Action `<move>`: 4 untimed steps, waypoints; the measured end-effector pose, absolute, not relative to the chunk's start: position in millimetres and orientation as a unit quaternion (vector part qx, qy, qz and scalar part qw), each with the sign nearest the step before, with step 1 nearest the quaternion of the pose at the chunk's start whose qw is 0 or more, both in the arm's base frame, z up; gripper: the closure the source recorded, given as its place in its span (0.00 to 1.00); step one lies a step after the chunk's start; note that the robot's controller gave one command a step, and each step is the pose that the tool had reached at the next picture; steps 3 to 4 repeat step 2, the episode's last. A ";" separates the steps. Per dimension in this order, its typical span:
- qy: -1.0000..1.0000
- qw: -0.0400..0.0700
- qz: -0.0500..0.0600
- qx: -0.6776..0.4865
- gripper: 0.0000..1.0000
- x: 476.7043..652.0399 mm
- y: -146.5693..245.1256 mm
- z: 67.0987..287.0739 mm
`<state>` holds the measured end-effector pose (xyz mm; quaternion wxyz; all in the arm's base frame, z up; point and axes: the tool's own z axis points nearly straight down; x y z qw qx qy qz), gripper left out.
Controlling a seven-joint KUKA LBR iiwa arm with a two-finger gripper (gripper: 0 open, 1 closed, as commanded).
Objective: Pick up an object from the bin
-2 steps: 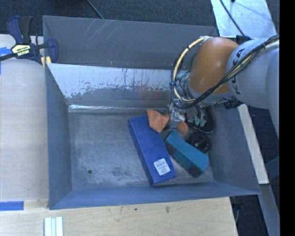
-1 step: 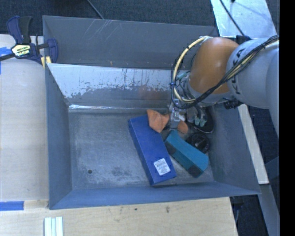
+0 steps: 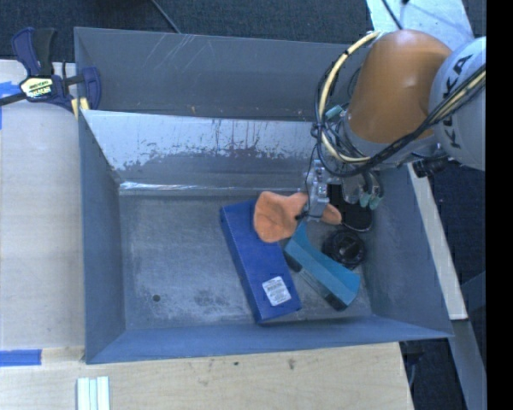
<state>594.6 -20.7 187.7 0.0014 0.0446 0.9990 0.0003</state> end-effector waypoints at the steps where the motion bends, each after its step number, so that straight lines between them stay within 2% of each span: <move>1: 0.999 0.001 0.000 0.044 1.00 594.6 -20.7 187.7; 2: 0.999 -0.001 0.000 0.047 1.00 601.2 13.0 240.0; 4: 0.999 -0.001 0.000 0.047 1.00 601.2 13.0 240.0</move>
Offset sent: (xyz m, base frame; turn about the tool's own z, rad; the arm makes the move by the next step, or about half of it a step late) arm 0.0118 0.0593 0.0906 0.0014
